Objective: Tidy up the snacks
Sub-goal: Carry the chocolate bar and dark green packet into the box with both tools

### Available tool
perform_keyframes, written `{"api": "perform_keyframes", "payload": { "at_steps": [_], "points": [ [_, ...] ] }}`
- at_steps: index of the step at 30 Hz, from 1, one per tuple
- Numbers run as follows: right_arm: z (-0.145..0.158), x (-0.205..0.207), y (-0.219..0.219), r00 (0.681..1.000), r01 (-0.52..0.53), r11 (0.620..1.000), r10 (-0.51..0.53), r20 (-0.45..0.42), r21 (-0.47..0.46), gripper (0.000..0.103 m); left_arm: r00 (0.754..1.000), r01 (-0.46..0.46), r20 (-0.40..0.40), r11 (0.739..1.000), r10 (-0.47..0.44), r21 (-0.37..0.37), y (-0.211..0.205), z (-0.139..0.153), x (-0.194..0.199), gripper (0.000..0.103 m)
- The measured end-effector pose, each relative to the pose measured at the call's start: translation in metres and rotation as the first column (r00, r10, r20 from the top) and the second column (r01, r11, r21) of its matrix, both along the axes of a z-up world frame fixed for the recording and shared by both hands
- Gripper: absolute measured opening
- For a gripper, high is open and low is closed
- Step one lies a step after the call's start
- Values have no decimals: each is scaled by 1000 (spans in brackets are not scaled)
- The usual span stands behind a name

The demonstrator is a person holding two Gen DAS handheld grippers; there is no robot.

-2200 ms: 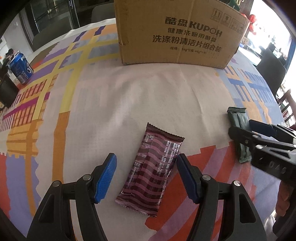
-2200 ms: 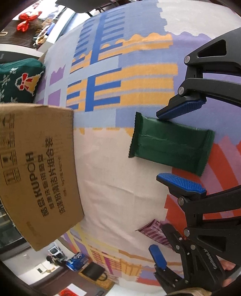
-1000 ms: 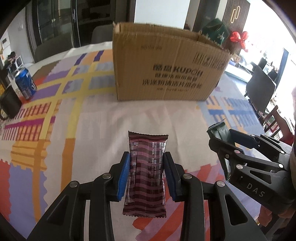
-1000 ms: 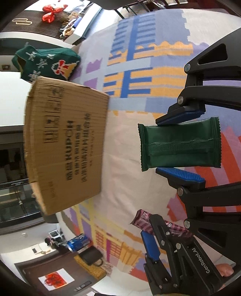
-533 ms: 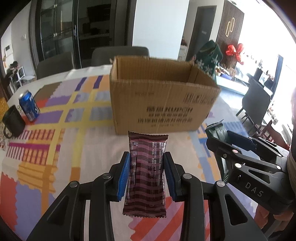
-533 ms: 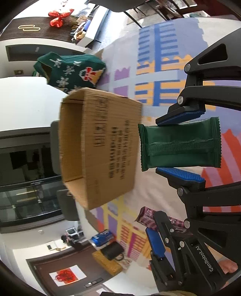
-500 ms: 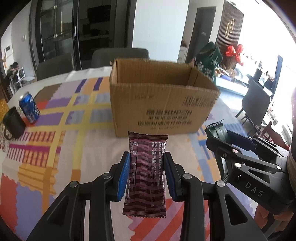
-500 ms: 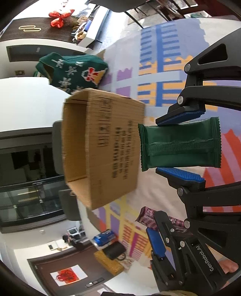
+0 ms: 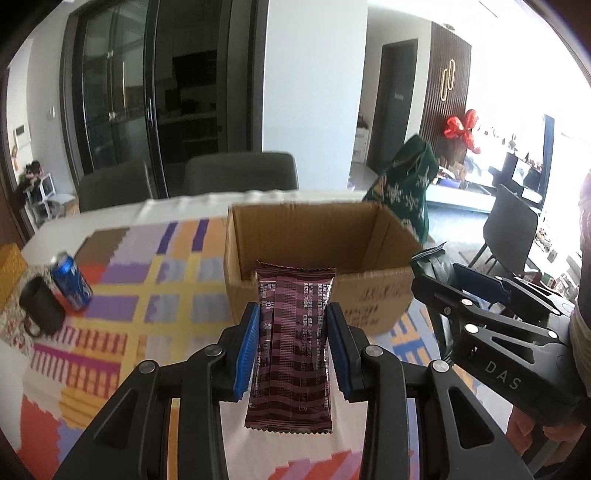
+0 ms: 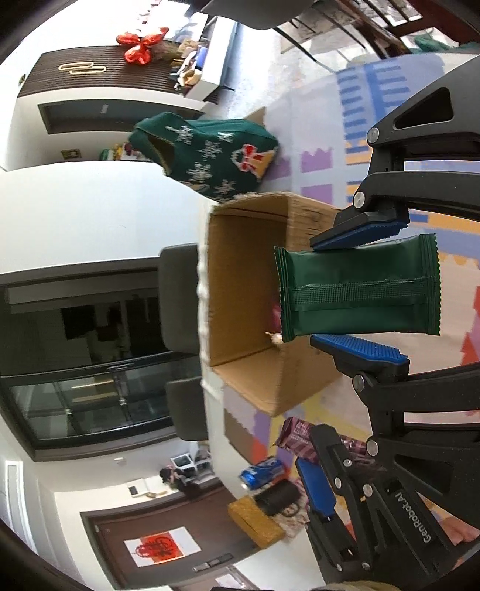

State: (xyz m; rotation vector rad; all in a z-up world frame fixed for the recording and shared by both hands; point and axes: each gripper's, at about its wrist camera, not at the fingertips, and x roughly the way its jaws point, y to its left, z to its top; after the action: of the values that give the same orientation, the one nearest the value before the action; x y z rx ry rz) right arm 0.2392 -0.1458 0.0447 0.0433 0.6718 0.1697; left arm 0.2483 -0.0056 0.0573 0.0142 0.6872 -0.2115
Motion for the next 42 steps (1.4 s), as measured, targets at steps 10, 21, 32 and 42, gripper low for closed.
{"api": "perform_keyframes", "payload": {
  "at_steps": [10,21,32,42],
  "points": [
    [28,30,1,998,-5,1000,6,56,-5,46,998,7,63,1000,-8,14,-1,31,34,36],
    [40,73,-2,999,-6,1000,6,51,-13,46,999,25,22,1000,-25,9,-4,31,81,36],
    [31,113,-4,1000,-1,999,1,6,-53,46,998,13,-68,1000,-14,-11,-4,11,124,36],
    [16,140,-10,998,21,998,-24,-57,-59,49,994,-15,-108,1000,18,22,-8,-1,145,61]
  ]
}}
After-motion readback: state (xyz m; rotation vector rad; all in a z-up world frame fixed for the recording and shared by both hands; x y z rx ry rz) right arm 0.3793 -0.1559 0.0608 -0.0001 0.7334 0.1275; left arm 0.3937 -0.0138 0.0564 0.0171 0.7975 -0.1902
